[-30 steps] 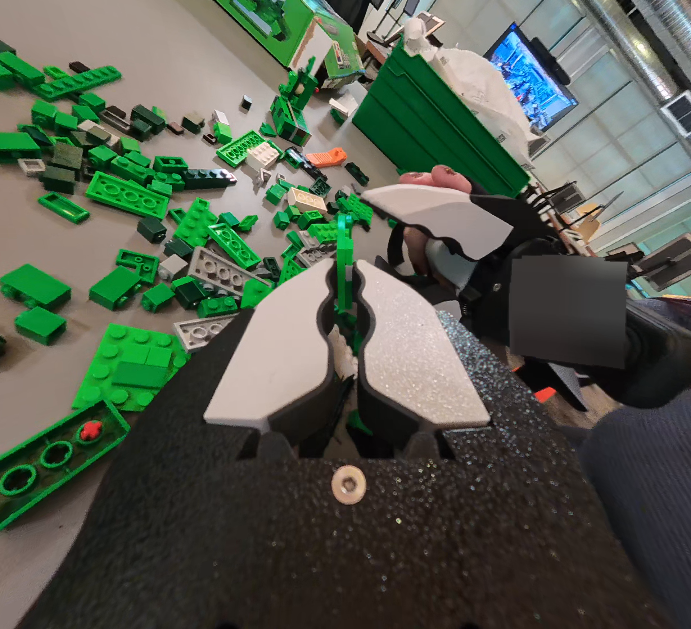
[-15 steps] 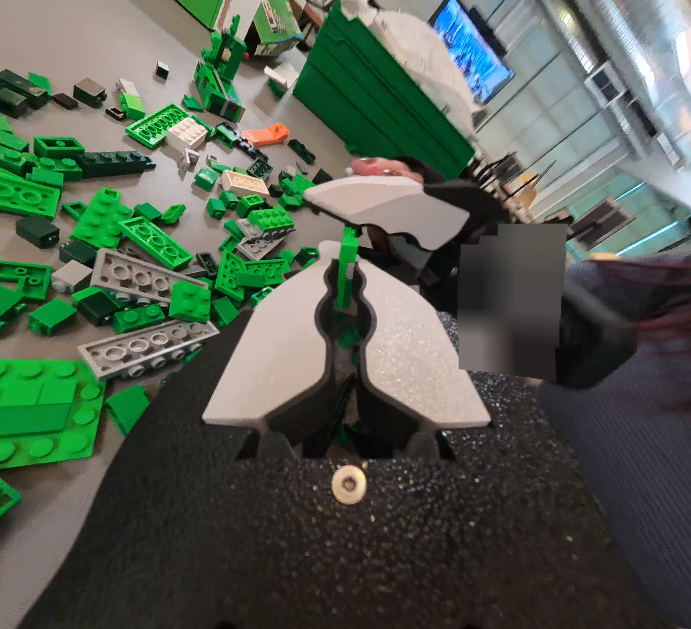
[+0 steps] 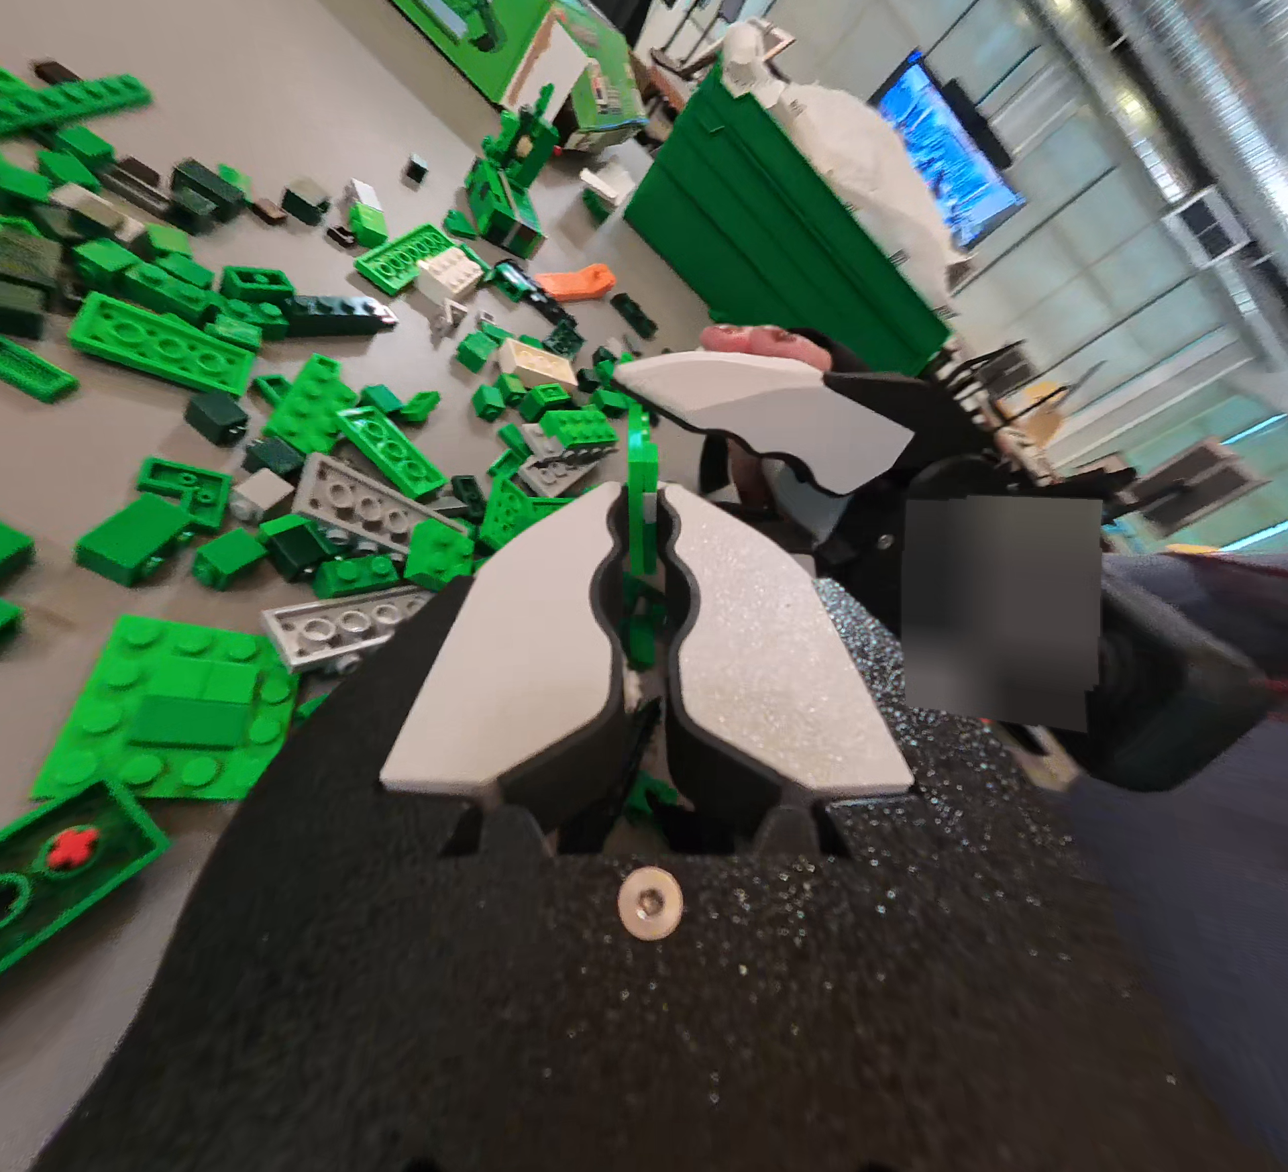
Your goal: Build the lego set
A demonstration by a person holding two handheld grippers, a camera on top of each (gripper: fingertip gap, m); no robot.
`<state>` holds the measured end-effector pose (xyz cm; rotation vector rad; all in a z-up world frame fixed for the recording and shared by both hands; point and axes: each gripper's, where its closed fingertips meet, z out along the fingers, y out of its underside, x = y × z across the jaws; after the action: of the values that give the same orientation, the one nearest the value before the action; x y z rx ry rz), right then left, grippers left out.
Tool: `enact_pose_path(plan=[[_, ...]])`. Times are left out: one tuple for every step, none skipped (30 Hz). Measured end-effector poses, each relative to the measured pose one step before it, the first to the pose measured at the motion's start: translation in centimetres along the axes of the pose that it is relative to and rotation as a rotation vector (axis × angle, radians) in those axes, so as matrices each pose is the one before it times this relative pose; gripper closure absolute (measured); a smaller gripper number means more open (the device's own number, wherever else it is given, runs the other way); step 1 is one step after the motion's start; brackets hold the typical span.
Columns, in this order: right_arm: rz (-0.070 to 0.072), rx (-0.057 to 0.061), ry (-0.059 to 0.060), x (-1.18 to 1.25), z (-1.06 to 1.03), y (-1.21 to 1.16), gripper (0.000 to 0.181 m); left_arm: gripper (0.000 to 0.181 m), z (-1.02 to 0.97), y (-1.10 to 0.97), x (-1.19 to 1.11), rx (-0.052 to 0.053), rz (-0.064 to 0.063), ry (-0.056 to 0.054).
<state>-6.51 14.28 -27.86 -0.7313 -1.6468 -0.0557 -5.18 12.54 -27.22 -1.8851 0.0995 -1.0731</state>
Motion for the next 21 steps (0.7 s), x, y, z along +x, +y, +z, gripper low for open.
enact_pose_path(plan=[[0.011,-0.0002,-0.0204,-0.236,0.053,0.151,0.143,0.175,-0.043,0.043,-0.214,-0.0073,0.0294,-0.0258],[0.0043,0.001,-0.0206,-0.261,0.04,0.136,0.143,0.175,-0.053,0.064,-0.158,-0.0106,0.0356,-0.0213],[0.0036,0.0067,-0.0247,-0.329,0.016,0.029,0.14,0.175,-0.093,0.048,-0.246,-0.0117,0.041,-0.027],[0.0046,0.0105,-0.0199,-0.23,-0.042,-0.041,0.138,0.175,-0.1,0.159,-0.196,-0.0213,0.046,-0.0231],[0.0004,0.0147,-0.0162,-0.14,-0.102,-0.152,0.137,0.175,-0.038,0.285,-0.061,-0.032,0.0499,-0.013],[-0.0039,0.0125,-0.0093,-0.026,-0.146,-0.162,0.136,0.175,0.013,0.353,0.053,-0.0345,0.0505,-0.0066],[-0.0069,0.002,-0.005,0.031,-0.149,-0.047,0.136,0.175,0.046,0.276,0.122,-0.0278,0.0537,-0.0038],[-0.0121,-0.0009,-0.0199,-0.169,-0.155,0.035,0.137,0.175,0.039,0.249,0.11,-0.028,0.0586,-0.0107],[-0.0128,-0.0003,-0.0339,-0.368,-0.178,0.111,0.139,0.175,0.017,0.282,0.077,-0.0359,0.0674,-0.0145],[-0.0054,0.0046,-0.0474,-0.526,-0.237,0.155,0.142,0.175,-0.029,0.272,-0.059,-0.0385,0.0787,-0.0265],[0.0107,0.0142,-0.0597,-0.672,-0.307,0.127,0.146,0.175,-0.08,0.219,-0.052,-0.0347,0.0902,-0.029],[0.0296,0.0202,-0.0546,-0.525,-0.333,0.096,0.151,0.175,-0.08,0.193,0.078,-0.0303,0.0914,-0.0207],[0.0374,0.0233,-0.0317,-0.119,-0.34,-0.005,0.152,0.175,-0.051,0.211,0.155,-0.0298,0.0833,-0.0154],[0.0335,0.032,-0.0178,0.103,-0.381,-0.207,0.152,0.175,-0.004,0.219,0.208,-0.0278,0.0732,-0.011],[0.0352,0.0398,-0.0157,0.108,-0.35,-0.418,0.155,0.175,0.029,0.176,0.112,-0.0237,0.0601,-0.0162],[0.0393,0.0389,-0.0264,-0.102,-0.271,-0.517,0.155,0.175,0.064,0.058,0.337,-0.0146,0.0573,0.0027],[0.0356,0.0307,-0.0349,-0.314,-0.153,-0.507,0.155,0.175,0.073,0.05,0.224,-0.014,0.0448,-0.0053],[0.0227,0.0167,-0.0306,-0.385,-0.021,-0.354,0.155,0.175,0.033,0.078,-0.012,-0.0218,0.0334,-0.0206],[0.0073,0.0061,-0.0195,-0.32,0.067,-0.208,0.156,0.175,-0.023,-0.188,0.421,-0.0076,0.0433,0.0092],[-0.0026,-0.0005,-0.011,-0.257,0.11,-0.092,0.157,0.175,-0.088,-0.449,0.225,0.01,0.0321,-0.0058],[-0.0026,0.001,-0.0101,-0.221,0.093,-0.037,0.162,0.175,-0.109,-0.567,0.224,0.0198,0.0273,-0.0034]])
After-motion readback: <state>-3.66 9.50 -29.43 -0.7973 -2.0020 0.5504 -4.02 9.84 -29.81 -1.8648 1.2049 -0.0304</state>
